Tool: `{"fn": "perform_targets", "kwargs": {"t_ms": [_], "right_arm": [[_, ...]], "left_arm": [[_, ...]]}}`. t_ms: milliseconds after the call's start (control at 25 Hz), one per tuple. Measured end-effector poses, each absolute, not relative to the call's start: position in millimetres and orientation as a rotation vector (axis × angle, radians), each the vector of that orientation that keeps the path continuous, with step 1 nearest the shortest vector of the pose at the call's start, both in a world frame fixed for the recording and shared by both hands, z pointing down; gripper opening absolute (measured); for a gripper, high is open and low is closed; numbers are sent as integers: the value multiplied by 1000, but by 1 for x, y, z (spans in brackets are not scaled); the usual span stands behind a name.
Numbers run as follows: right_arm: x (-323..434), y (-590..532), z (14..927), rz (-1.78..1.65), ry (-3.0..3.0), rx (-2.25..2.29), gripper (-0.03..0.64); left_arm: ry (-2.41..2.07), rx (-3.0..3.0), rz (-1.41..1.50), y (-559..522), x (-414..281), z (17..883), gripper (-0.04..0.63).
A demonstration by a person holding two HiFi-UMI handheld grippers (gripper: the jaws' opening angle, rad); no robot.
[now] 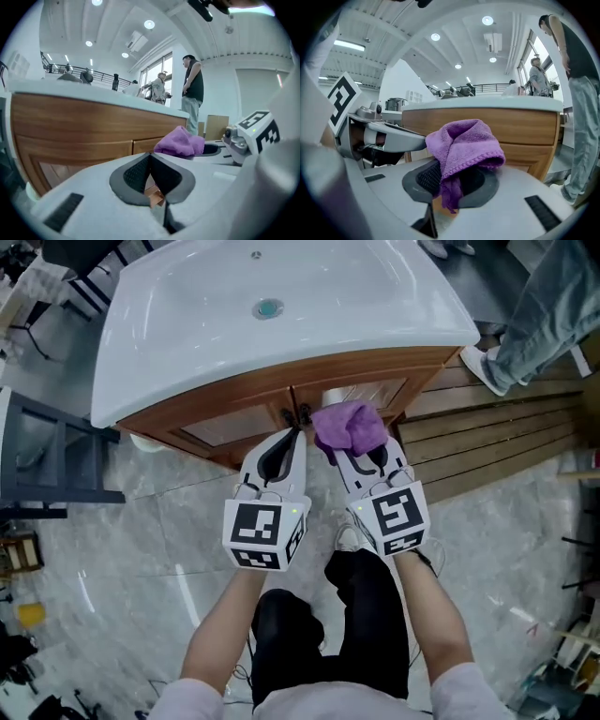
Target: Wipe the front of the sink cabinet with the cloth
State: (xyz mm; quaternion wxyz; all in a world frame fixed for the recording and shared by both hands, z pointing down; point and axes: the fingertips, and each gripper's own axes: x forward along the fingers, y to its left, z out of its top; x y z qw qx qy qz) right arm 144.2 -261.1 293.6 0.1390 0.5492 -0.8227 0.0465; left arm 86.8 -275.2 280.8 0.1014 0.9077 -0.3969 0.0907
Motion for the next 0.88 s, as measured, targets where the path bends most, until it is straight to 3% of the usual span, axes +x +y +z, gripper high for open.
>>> {"fn": "perform_targets", "kwargs": {"t_ms": [520,880], "right_arm": [[56,-153,69,140,-2462,1502,67],[8,-74,-7,191,-2513,1492,66]], "left_arm": [[-1265,2616,249,-163,3,67,5],[-1281,2595,211,-72,-47,-2,5]]}}
